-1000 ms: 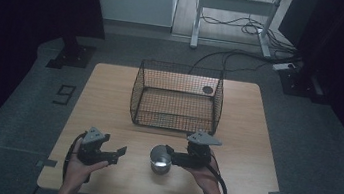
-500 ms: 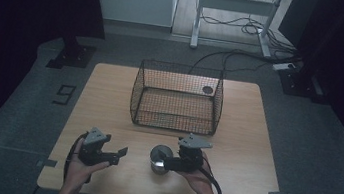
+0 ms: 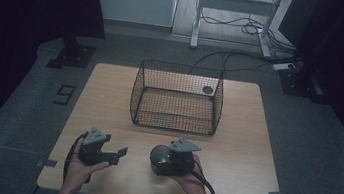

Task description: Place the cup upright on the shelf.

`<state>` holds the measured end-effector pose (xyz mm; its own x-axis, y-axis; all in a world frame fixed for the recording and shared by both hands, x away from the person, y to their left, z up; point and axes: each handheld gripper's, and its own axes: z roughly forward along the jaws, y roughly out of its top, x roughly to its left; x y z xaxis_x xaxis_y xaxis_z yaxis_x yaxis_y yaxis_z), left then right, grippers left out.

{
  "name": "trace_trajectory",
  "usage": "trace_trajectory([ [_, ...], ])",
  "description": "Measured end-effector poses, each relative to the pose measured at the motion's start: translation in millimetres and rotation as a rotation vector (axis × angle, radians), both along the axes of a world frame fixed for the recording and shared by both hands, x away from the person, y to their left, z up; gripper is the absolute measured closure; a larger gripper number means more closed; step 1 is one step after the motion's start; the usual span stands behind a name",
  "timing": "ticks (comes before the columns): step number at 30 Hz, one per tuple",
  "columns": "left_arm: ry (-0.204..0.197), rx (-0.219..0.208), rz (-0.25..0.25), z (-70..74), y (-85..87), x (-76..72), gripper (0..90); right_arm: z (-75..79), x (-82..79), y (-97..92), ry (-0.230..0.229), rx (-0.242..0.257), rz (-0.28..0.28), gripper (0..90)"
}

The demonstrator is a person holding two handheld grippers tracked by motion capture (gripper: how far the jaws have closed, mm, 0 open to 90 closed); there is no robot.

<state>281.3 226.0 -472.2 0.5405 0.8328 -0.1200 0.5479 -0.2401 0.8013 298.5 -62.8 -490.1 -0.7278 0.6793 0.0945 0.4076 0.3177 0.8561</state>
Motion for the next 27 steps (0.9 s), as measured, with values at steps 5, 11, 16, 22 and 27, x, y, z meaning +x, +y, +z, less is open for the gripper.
trace_trajectory([
  [5,-0.001,-0.001,-0.001,0.7,0.2,-0.5,16.8,-4.7,-0.5,4.2,-0.003,-0.018,0.009,5.3],
  [11,-0.002,-0.001,-0.001,0.8,0.1,-0.6,16.8,-12.8,0.2,8.9,0.001,-0.042,0.016,3.5],
  [16,-0.002,-0.002,-0.003,1.5,0.0,-1.0,16.8,-24.9,1.0,15.9,0.01,-0.082,0.027,3.4],
  [22,-0.007,-0.005,0.001,2.3,1.2,-1.3,16.8,-30.5,1.1,17.4,-0.001,-0.11,0.027,9.1],
  [27,-0.003,-0.003,-0.002,1.9,1.0,-1.0,16.8,-30.7,-0.2,15.9,-0.032,-0.13,0.001,15.2],
])
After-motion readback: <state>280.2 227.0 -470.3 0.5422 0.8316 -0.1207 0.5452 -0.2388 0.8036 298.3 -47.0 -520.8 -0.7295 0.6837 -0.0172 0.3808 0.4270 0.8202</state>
